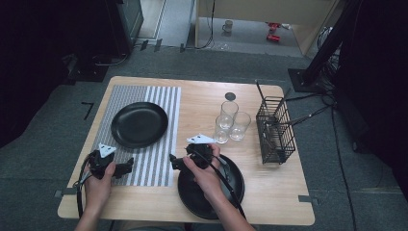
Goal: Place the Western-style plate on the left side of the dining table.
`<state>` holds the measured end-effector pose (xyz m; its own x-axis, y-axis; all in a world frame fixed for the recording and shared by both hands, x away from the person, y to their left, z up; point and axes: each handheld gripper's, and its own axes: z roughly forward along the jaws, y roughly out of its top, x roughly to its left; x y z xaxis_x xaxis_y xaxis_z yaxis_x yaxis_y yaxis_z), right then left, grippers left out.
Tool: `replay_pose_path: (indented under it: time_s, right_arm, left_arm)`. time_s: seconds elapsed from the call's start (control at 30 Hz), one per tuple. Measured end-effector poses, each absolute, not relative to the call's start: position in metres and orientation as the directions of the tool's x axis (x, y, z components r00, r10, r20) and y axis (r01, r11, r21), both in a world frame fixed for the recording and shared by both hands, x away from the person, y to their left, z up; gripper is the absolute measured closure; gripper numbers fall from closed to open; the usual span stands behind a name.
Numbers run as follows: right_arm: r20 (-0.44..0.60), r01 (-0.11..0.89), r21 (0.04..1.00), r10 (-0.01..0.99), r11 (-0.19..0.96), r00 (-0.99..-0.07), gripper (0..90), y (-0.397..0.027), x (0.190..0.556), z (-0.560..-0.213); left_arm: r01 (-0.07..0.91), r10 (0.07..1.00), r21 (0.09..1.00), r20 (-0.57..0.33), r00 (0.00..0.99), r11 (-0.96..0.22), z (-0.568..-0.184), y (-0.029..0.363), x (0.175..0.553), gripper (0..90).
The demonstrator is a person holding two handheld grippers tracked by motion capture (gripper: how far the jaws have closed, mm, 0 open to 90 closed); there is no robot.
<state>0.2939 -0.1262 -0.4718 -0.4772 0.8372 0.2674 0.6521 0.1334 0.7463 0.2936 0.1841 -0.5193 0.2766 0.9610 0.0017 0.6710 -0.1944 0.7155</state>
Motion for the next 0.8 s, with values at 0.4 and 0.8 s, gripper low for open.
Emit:
replay_pose_path:
  time_s: [0.4, 0.8]
  right_arm:
    - [0.26, 0.653, 0.748, 0.853, 0.118, -0.453, 0.0, -0.147, 0.282, -0.471]
    - [0.256, 0.651, 0.752, 0.867, 0.099, -0.427, 0.0, -0.167, 0.272, -0.473]
  left_arm:
    - [0.671, 0.961, 0.715, 0.002, 0.277, -0.195, -0.519, 0.184, 0.294, 3.1]
    - [0.671, 0.961, 0.715, 0.002, 0.277, -0.195, -0.519, 0.184, 0.294, 3.1]
